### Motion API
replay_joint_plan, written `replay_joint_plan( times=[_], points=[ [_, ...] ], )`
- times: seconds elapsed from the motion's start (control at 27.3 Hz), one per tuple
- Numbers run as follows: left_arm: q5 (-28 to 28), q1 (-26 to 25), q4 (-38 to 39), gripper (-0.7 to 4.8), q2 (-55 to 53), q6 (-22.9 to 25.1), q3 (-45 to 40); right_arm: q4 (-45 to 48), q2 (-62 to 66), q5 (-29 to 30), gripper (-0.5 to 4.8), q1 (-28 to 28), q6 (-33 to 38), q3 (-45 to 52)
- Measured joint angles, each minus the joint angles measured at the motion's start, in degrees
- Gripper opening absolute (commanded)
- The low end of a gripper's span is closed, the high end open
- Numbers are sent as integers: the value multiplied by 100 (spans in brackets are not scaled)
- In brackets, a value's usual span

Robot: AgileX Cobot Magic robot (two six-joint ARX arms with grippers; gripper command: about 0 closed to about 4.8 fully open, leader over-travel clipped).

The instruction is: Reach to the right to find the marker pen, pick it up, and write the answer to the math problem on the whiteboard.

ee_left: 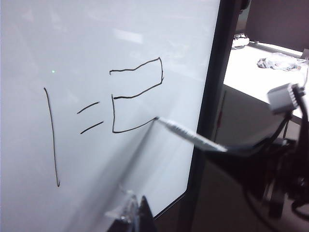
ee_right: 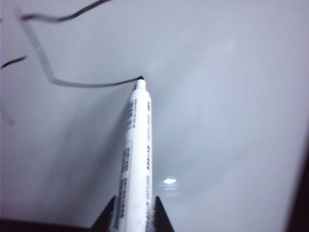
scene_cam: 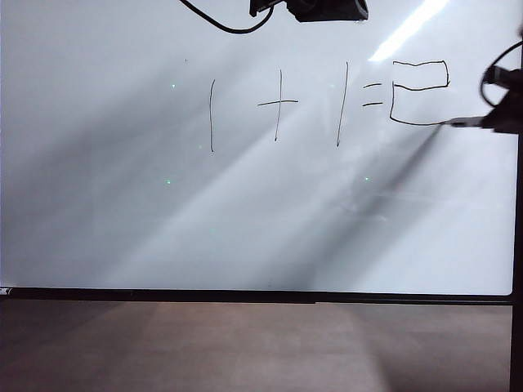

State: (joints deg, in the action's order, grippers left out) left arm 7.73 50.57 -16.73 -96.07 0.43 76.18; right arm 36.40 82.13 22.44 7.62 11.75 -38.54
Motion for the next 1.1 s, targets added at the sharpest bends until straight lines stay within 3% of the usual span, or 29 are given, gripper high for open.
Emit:
replay_joint_plan(
  times=[0.15, 0.37, 0.48, 0.81, 1.1],
  points=[
    [0, -2, 0, -4, 0, 0, 0, 59, -103, 90, -5, 382, 142, 35],
    [0, -2, -2, -4, 0, 0, 0, 151, -551, 269, -5, -39, 332, 404],
    [2, -2, -2, -4, 0, 0, 0, -35, -1646, -203, -5, -98, 439, 883],
    [0, 0, 4, -4, 0, 0, 0, -1676, -3919, -1161, -5, -90, 48, 1040],
    [0, -2, 2, -4, 0, 0, 0, -3390, -5595, -1198, -5, -92, 17, 1193]
  ],
)
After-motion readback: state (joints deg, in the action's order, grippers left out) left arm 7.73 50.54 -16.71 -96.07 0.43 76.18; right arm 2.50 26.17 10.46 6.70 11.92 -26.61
